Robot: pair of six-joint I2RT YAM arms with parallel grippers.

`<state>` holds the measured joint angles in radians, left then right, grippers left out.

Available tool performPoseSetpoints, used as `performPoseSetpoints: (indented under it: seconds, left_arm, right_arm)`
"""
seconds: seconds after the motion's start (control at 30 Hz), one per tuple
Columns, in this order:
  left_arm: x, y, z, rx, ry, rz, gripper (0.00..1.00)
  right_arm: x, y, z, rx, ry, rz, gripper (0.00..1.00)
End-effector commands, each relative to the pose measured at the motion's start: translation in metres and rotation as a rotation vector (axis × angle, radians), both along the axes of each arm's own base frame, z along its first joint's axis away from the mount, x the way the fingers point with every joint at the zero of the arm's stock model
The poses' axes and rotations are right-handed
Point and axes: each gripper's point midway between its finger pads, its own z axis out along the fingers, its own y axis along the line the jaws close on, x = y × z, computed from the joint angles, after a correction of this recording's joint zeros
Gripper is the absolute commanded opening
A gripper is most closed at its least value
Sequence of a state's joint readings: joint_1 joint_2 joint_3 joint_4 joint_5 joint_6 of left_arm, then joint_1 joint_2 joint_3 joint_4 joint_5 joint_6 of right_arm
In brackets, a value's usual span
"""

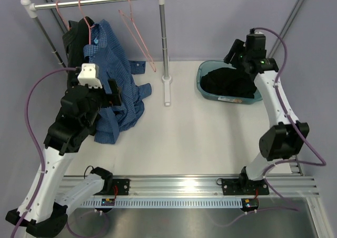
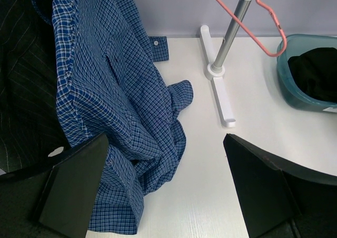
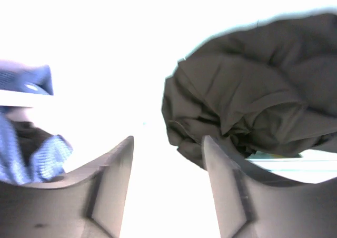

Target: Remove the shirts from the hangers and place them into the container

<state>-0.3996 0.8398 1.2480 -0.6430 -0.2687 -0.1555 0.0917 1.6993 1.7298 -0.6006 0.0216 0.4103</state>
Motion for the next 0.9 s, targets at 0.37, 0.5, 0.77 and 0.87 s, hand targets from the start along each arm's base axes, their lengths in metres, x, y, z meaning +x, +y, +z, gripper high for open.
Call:
performPoseSetpoints:
  seconds: [0.37, 0.5, 0.77, 0.87]
  left_arm:
    - [0.012, 0.012, 0.056, -0.017, -0.057, 0.096, 0.99]
    - [0.019, 0.014, 0.075, -0.013, -0.072, 0.116, 0.99]
    - [0.051, 0.032, 0.088, 0.052, -0.044, 0.237, 0.99]
    - [0.067, 0.049, 0.089, 0.063, -0.03, 0.289, 0.99]
  right_arm:
    - [-0.141, -0.022, 0.12, -0.032, -0.326, -0.022, 0.99]
    - [-0.172, -0.018, 0.106, -0.013, -0.326, 0.012, 0.99]
    - [-0.225, -0.011, 0.094, 0.005, -0.35, 0.083, 0.99]
    - [-0.236, -0.011, 0.088, 0.004, -0.36, 0.087, 0.99]
